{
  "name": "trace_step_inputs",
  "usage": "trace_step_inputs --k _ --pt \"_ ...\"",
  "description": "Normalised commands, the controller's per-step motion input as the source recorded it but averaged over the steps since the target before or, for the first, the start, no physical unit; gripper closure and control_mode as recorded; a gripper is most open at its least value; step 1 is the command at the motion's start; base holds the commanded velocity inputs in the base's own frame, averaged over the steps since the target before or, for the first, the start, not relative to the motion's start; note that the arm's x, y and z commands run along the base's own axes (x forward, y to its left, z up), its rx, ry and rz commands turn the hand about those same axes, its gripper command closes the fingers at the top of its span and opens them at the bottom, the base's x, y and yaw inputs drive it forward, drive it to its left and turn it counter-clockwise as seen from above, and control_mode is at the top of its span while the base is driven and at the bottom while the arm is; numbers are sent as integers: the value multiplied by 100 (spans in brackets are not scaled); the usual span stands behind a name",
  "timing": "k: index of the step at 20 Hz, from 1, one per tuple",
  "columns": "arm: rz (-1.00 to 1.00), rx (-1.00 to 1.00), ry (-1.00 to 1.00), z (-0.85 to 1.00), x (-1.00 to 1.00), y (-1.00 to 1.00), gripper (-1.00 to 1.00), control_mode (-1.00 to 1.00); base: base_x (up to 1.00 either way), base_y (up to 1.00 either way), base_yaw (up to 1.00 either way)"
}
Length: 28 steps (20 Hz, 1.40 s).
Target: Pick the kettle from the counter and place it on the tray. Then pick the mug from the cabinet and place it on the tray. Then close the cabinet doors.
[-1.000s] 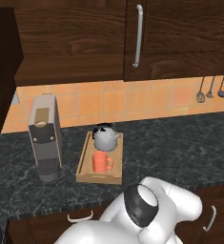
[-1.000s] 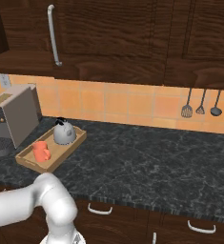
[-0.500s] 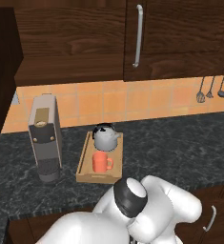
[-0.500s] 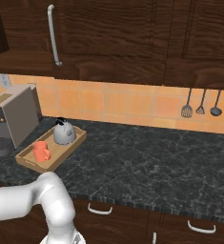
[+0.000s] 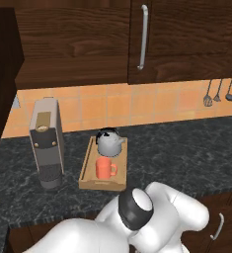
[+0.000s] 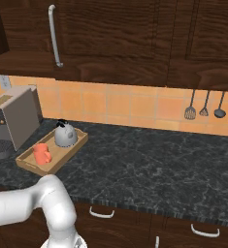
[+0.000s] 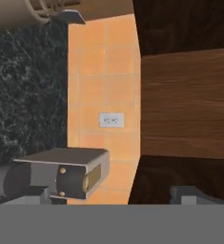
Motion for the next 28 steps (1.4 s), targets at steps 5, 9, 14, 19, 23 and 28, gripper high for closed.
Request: trace_step_inputs --k 5,9,14,19,23,28 --pt "-11 1 -5 9 1 -30 -100 -100 0 0 0" --pt "-19 0 -4 17 -6 -57 -100 -100 0 0 0" --pt "-18 0 0 15 11 -67 -100 -100 0 0 0" --pt "-19 0 0 9 36 -72 -100 -100 0 0 0" --pt "-18 0 0 6 45 -68 -100 -100 0 0 0" --pt "-17 0 0 1 52 -70 -100 -100 0 0 0"
